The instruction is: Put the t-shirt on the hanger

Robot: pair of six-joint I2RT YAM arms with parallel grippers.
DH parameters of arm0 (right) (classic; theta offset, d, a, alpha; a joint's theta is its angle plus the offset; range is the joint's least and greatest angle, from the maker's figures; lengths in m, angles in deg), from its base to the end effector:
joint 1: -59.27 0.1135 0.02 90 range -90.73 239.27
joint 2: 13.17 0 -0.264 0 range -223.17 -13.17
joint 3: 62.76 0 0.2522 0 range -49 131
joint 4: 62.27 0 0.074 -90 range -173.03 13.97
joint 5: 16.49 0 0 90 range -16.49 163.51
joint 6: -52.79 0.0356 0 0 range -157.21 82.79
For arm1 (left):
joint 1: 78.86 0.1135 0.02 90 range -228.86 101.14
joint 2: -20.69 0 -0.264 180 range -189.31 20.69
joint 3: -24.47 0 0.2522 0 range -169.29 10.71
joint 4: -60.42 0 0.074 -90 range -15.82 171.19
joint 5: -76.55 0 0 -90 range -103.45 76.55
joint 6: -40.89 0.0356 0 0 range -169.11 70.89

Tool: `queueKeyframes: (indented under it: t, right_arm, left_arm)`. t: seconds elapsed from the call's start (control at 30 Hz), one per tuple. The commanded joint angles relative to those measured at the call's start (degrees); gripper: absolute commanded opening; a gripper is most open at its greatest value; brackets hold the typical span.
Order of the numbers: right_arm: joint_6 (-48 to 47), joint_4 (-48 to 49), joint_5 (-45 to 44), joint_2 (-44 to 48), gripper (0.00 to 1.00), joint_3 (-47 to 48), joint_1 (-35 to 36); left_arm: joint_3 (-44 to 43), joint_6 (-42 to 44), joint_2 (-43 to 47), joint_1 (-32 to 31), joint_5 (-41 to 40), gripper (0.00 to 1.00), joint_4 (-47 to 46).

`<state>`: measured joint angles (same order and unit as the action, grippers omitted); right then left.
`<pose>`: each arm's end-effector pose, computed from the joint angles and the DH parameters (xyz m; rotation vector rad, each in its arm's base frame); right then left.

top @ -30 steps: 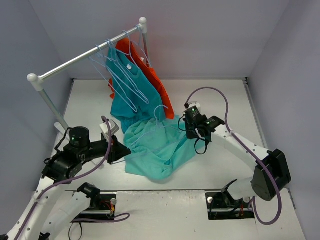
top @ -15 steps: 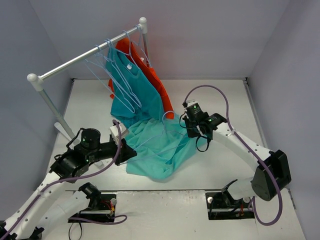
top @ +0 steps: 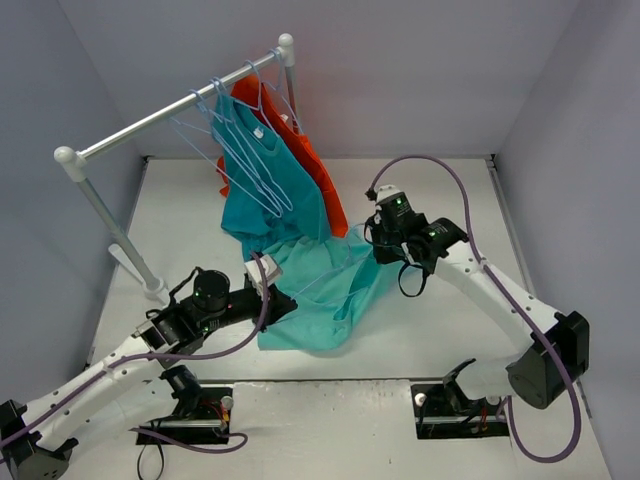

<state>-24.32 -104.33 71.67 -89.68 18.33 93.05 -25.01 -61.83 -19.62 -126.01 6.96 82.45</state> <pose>0.2473 0.1641 0.3237 -0.3914 2.2218 0.4076 0.1081 -0.1348 0.3006 0.8193 1.7267 -1.0480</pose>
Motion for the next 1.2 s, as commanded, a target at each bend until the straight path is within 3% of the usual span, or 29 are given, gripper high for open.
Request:
queueKeyframes:
  t: [0.0, 0.23, 0.43, 1.17]
  right_arm:
    - [-0.56, 0.02, 2.57, 4.05, 0.01, 6.01, -0.29]
    - [1.37, -1.42, 5.83, 5.12, 0.02, 13.07, -0.29]
    - [0.46, -2.3, 7.34, 4.23, 0.04, 20.65, -0.29]
    - [5.61, -2.2, 7.12, 3.65, 0.06, 32.6, -0.21]
  left_arm:
    - [-0.74, -0.61, 1.86, -1.48, -7.35, 0.0, -15.52]
    - [-3.36, 2.47, 2.65, -3.22, -11.3, 0.0, -18.44]
    - [-5.85, 3.75, -0.58, -3.36, -7.61, 0.0, -23.36]
    - [-5.2, 6.39, -9.52, -4.53, -12.23, 0.0, -51.63]
